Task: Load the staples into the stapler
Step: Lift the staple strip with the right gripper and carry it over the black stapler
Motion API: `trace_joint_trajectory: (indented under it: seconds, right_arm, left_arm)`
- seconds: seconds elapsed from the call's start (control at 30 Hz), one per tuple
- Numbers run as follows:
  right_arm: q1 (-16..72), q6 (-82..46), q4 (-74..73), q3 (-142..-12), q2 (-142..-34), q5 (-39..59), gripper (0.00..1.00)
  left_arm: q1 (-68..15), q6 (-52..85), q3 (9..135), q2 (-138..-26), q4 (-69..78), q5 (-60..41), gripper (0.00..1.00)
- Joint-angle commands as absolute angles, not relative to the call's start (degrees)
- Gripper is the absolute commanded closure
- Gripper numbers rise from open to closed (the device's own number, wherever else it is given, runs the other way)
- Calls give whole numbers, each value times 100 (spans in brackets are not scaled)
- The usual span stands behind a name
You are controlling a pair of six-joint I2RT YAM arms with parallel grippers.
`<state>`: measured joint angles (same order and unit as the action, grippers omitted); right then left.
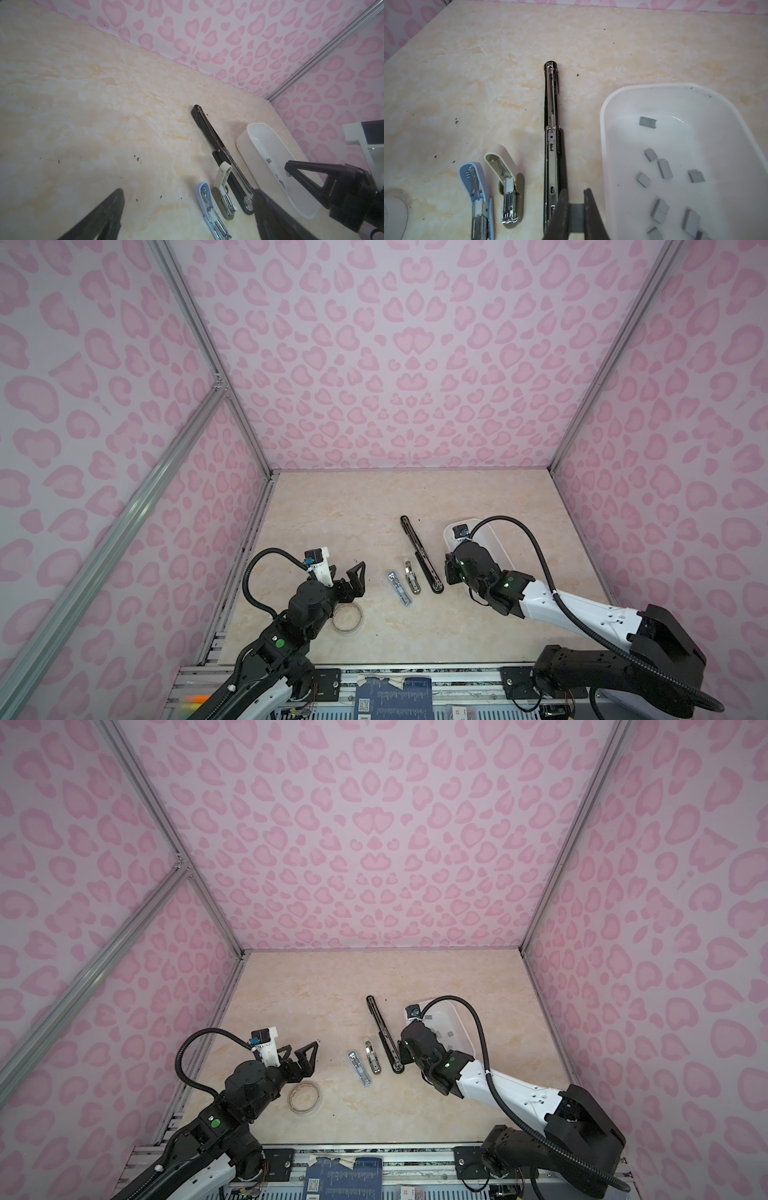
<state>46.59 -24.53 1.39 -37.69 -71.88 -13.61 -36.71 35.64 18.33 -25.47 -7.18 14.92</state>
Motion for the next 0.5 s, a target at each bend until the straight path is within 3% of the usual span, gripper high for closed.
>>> trace_joint_trajectory:
  seconds: [0.0,0.47]
  right_arm:
    - [4798,-2631,-142,-3643,-7213,-1230,89]
    - [5052,-2749,-352,-3595,-7460,-1195,89]
  left_arm:
    - [-3665,3779,1933,-2374,-1087,1548,3]
    - [-3665,3573,2183,-1900,-1669,2043,3]
